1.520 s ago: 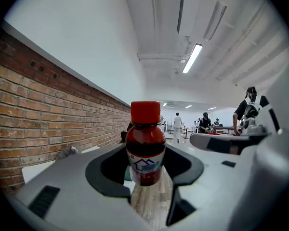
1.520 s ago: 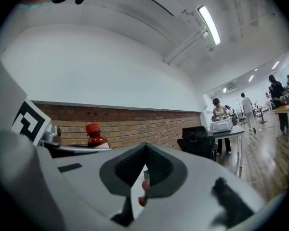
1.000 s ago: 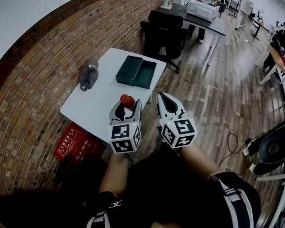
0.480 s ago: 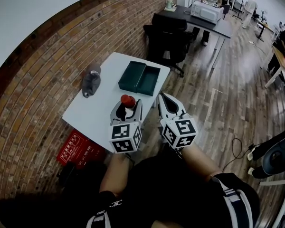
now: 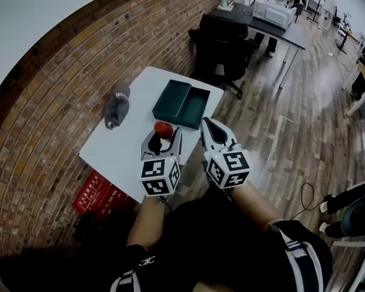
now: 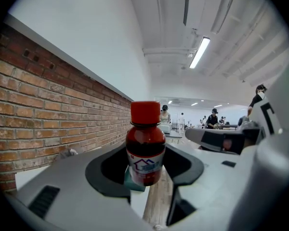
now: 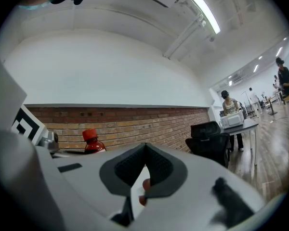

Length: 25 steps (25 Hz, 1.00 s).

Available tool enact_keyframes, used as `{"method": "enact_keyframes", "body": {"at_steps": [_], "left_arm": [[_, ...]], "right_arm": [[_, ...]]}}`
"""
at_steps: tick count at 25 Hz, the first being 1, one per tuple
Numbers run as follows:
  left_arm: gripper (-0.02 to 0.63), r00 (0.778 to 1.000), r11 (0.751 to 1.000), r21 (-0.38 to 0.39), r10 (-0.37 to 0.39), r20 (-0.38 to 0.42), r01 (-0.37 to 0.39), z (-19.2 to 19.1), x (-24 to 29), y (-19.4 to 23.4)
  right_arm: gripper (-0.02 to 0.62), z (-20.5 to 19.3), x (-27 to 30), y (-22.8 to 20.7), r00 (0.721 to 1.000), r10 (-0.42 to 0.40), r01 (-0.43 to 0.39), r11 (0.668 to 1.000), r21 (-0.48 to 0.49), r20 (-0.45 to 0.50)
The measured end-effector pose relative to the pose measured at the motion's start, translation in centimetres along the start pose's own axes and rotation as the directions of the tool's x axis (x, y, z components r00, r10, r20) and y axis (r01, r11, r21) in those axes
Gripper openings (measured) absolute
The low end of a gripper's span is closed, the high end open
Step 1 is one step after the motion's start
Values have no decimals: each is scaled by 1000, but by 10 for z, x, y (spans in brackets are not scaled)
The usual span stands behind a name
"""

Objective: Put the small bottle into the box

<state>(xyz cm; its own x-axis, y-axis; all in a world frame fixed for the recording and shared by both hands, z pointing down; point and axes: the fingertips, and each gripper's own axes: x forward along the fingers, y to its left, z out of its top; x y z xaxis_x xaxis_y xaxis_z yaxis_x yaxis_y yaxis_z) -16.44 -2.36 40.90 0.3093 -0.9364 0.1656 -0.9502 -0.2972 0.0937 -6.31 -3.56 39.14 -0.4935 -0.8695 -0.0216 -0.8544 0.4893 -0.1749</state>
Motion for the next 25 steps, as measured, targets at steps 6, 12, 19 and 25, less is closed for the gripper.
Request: {"method": "enact_keyframes", "body": {"at_steps": [6,12,19,25], "left_arm": [[225,1000,1000,-15,26,-14,-26,6,51,10],[225,997,998,-28,56,-45,-57,12,109,17],[225,990,992,-66,97,-105,-104,3,178,30],[225,972,983,-82,147,-185,-164,-22,228,37]], "right_arm": [[26,0,47,-26,999,32,-33,999,-19,-25],[26,6,99,-66,997,59,-58,998,10,-50],[26,-3,154,-110,989,101,-99,995,26,-108],[26,-27,191,-154,973,142,-135,989,54,-180]]}}
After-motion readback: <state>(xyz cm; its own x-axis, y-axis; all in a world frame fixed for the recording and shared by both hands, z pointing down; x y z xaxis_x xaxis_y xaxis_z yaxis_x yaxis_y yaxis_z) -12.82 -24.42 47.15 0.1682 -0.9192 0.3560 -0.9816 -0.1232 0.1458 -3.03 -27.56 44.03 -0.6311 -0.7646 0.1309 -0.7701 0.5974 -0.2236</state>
